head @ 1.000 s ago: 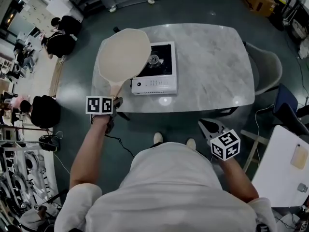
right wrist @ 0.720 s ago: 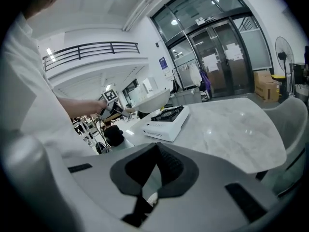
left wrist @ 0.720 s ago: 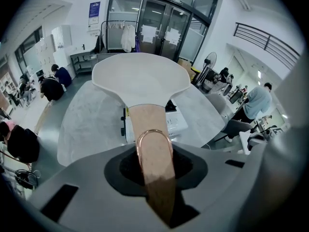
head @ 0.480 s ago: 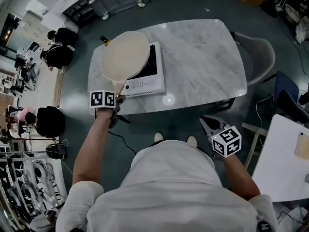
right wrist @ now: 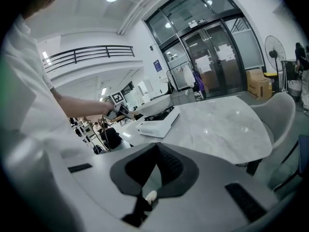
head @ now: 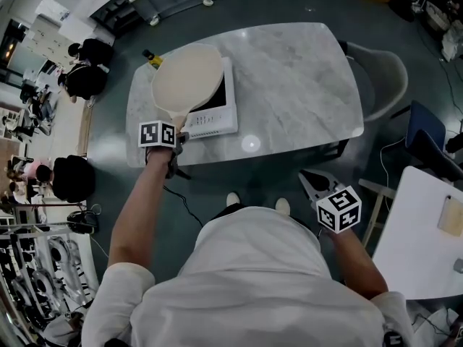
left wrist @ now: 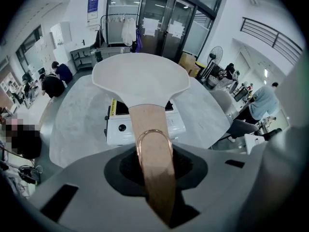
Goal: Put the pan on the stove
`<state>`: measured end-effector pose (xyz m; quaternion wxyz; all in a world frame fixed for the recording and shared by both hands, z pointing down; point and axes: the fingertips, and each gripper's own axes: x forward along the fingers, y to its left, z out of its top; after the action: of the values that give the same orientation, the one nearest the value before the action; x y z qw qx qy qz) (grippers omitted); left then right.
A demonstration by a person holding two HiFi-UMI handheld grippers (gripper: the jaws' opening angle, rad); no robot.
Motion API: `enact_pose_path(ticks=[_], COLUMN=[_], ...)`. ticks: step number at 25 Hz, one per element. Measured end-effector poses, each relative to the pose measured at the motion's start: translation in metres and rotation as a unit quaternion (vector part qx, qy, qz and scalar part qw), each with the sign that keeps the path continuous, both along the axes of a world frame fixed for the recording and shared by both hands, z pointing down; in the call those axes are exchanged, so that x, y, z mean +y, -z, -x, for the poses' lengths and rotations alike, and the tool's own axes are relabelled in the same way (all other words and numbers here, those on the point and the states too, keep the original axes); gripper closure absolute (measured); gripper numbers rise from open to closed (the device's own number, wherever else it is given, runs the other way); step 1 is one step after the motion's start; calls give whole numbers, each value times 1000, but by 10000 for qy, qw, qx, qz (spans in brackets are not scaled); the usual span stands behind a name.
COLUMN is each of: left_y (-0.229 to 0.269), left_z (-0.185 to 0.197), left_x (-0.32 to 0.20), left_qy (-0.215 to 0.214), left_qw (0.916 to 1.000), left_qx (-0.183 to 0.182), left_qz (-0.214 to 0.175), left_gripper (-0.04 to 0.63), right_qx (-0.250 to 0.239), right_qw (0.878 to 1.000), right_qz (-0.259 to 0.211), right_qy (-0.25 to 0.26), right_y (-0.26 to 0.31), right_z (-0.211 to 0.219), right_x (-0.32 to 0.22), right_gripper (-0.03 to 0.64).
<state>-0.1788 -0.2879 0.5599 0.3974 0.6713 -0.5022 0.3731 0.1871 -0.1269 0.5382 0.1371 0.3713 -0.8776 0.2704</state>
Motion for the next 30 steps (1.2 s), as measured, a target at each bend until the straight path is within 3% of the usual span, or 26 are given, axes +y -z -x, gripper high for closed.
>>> enact_pose_path(ticks=[12,30], left_y=[-15,-20], left_z=[-6,-8], left_x=[-5,-5], left_qy=[127,140], left_qw=[9999,9997], left_qx=[-45,-141], left_qz=[-81,-160], left_gripper=[476,443], right_qx=[23,-22], right_qw=[9999,9996], right_qz=[134,213], right_qy=[-18,175], right_y=[-5,-8], right_z=[-16,-6], right_x=[6,1], right_gripper=[609,609])
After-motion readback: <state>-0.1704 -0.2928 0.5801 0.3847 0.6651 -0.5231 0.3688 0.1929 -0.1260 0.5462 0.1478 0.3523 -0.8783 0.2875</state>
